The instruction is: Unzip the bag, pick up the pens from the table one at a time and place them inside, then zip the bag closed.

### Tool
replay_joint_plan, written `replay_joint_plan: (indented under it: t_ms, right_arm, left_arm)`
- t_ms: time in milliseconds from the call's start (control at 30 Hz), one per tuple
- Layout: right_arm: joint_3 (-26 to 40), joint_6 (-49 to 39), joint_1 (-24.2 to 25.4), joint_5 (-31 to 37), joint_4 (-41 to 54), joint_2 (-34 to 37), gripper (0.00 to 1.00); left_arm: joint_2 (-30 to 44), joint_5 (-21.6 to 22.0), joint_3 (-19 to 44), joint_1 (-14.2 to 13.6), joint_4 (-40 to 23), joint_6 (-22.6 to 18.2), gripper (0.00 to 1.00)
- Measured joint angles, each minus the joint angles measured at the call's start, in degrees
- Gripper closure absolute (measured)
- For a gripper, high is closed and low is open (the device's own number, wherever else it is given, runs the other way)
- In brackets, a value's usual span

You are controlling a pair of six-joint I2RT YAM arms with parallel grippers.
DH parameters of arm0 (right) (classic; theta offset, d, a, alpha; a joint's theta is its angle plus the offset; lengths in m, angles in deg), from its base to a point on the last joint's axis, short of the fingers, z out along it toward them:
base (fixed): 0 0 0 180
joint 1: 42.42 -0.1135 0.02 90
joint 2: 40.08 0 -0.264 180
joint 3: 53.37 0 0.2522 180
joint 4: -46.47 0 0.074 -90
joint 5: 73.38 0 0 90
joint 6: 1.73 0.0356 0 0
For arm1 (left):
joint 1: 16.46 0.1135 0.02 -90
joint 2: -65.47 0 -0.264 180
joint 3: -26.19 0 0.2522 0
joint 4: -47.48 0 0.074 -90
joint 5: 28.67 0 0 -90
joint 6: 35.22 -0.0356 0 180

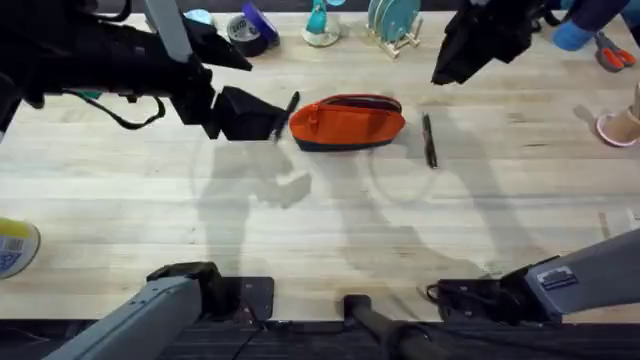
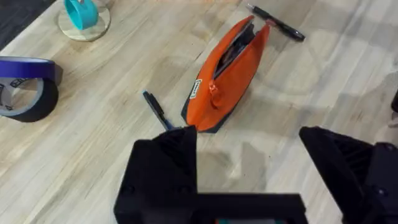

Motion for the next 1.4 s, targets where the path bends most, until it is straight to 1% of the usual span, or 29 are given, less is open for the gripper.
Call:
replay_joint_plan:
  t_ms: [333, 533, 767, 1067, 1400]
  right_arm:
    - [0.0, -5.2, 0.1, 0.4, -0.5, 0.2, 0.971]
    - [0.2, -6.6, 0.1, 0.3, -2.7, 3.5, 0.971]
    - [0.2, -9.6, 0.1, -3.4, -3.7, 6.8, 0.971]
    - [0.2, -11.2, 0.2, -7.0, -3.8, 11.3, 0.971]
    - [0.2, -11.6, 0.7, -8.8, -3.9, 15.7, 0.971]
  left_arm:
    - [0.0, 0.0, 0.0, 0.0, 0.0, 0.0, 0.008]
    - [0.0, 0.0, 0.0, 0.0, 0.0, 0.0, 0.008]
    - [0.0, 0.0, 0.0, 0.0, 0.0, 0.0, 0.007]
    - [0.0, 0.0, 0.0, 0.0, 0.0, 0.0, 0.008]
    - [0.0, 0.0, 0.0, 0.0, 0.0, 0.0, 0.008]
